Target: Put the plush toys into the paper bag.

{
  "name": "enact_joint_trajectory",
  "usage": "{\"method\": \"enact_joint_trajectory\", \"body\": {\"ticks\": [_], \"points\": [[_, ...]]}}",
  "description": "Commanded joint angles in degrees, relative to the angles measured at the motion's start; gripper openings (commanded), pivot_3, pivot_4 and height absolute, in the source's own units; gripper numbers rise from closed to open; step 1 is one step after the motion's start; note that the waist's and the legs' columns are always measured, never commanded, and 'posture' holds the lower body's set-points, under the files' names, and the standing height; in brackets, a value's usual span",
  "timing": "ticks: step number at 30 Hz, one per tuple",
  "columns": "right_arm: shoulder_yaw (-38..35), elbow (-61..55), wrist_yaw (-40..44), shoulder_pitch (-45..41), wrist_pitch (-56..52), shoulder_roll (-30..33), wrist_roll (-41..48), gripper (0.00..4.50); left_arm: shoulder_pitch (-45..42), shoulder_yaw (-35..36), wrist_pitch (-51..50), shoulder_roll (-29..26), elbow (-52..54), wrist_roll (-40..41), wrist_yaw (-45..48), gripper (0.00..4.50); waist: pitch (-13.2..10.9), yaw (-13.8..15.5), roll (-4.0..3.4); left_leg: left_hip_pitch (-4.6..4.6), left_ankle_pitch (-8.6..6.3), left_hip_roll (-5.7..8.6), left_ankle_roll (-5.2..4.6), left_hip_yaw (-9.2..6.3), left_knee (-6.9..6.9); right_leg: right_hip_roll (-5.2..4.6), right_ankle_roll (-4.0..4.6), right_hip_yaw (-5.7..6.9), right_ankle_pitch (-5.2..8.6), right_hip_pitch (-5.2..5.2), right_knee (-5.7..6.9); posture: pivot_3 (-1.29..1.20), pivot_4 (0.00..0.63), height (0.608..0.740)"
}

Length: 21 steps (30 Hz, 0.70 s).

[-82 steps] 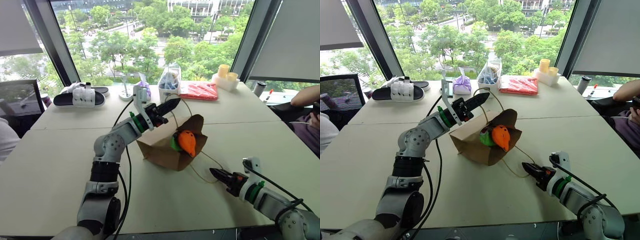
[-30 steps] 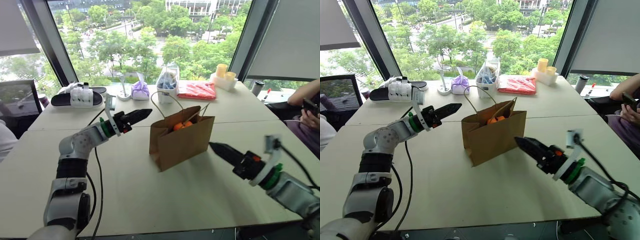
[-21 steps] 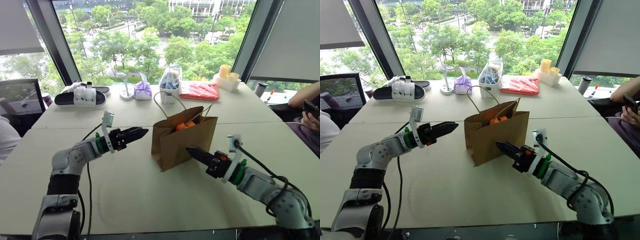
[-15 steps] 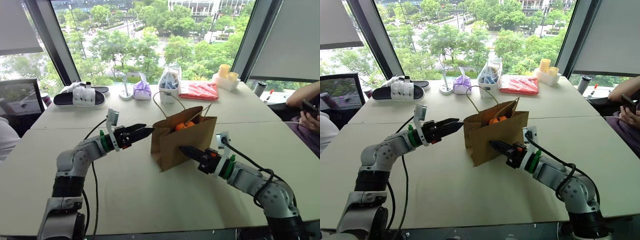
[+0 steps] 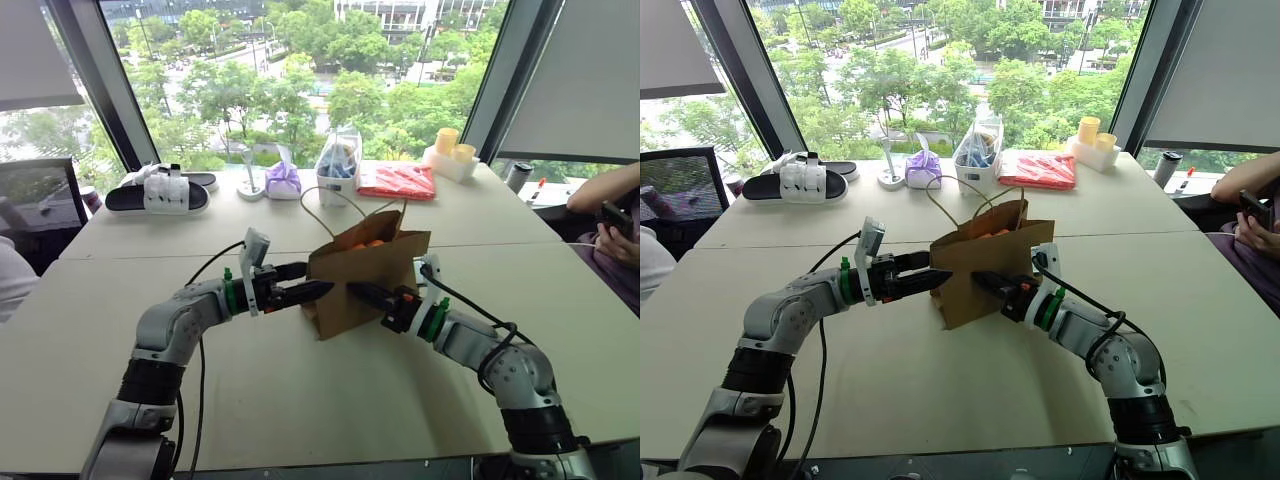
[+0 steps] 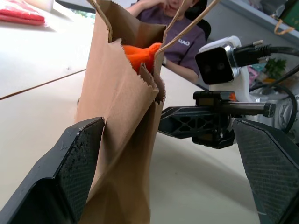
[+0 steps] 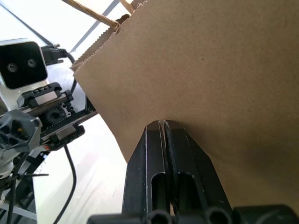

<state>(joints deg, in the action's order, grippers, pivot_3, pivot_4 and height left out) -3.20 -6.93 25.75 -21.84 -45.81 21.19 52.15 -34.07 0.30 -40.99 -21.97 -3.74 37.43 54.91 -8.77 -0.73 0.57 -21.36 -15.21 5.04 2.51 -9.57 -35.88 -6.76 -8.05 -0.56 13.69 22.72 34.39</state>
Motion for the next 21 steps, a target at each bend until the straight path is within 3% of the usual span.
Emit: {"method": "enact_joint_trajectory", "body": {"ticks": [1,7,16,21], "points": [[-0.75,0.06,0.39,-1.84,1.19,-1.10,-1.62,0.05,-1.04,-1.25,2.05,0.40,2.90,-1.11,0.27,4.50,0.00,0.00,0.00,0.00,0.00,0.00,0.00,0.00,0.00,0.00,0.00,0.00,0.00,0.00,0.00,0.00,0.150,0.740],[-1.29,-1.24,1.49,-0.73,0.18,-1.37,-2.08,0.05,-2.35,-1.80,7.08,2.85,-1.75,-5.84,-3.42,4.50,0.00,0.02,0.00,0.00,0.00,0.00,0.00,0.00,-0.01,0.00,0.00,0.00,0.00,0.00,0.00,0.00,0.150,0.740],[-3.91,-7.04,1.90,3.73,-2.78,0.04,0.13,0.00,-3.77,-2.44,10.69,6.32,-5.67,-8.67,-3.62,0.06,0.00,0.05,0.00,0.00,0.00,0.01,0.00,0.01,0.00,0.00,0.00,0.00,0.00,0.00,0.01,0.00,0.150,0.740],[-8.20,-13.89,1.63,9.87,-5.87,2.23,5.39,0.00,-5.53,-1.36,10.34,6.48,-5.50,-6.95,-1.23,0.06,0.00,0.17,0.00,-0.01,0.00,0.01,-0.01,0.01,-0.01,0.00,0.00,0.00,0.00,-0.02,-0.01,0.00,0.150,0.740]]}}
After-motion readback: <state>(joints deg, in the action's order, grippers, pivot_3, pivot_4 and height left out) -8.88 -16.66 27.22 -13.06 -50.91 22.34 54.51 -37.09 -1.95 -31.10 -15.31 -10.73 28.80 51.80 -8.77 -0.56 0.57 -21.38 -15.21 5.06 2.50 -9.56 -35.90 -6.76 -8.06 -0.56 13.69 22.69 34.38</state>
